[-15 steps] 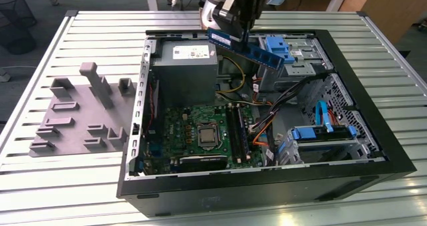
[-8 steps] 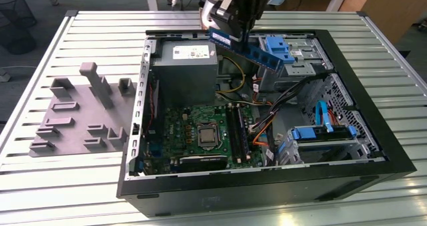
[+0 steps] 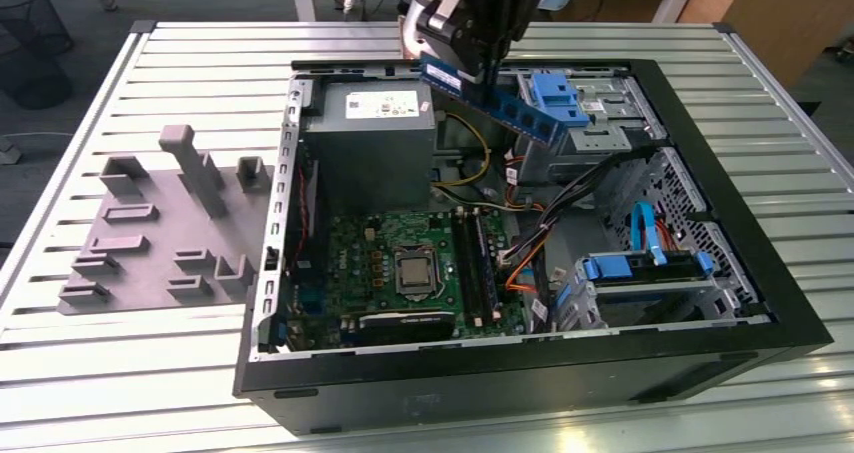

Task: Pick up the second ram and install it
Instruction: 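Insert the second ram into the second slot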

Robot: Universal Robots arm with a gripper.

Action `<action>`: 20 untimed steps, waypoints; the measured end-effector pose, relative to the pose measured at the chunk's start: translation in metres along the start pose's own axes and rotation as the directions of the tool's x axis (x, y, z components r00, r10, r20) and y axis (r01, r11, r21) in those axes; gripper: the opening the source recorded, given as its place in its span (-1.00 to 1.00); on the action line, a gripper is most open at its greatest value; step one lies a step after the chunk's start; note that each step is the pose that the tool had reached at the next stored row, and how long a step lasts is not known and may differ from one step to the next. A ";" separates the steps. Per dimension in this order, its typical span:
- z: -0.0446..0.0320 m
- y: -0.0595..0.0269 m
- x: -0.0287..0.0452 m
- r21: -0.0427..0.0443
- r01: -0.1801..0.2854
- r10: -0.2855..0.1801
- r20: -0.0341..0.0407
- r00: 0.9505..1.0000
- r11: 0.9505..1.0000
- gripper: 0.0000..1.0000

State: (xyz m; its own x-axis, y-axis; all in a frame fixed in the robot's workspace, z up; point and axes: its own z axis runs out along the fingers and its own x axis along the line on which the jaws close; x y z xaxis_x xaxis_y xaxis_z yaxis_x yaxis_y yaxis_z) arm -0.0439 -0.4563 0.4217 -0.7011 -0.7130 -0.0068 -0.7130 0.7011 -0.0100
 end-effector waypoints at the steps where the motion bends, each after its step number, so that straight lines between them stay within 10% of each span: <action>1: 0.0000 0.0000 0.0000 0.000 -0.009 0.009 0.000 1.000 1.000 -0.72; 20: 0.0000 0.0000 0.0000 0.001 -0.077 0.077 -0.001 0.997 0.997 -0.72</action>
State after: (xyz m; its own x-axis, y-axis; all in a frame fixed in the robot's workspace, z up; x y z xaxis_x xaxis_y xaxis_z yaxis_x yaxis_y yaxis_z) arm -0.0439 -0.4563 0.4217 -0.7539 -0.6570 -0.0068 -0.6569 0.7539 -0.0099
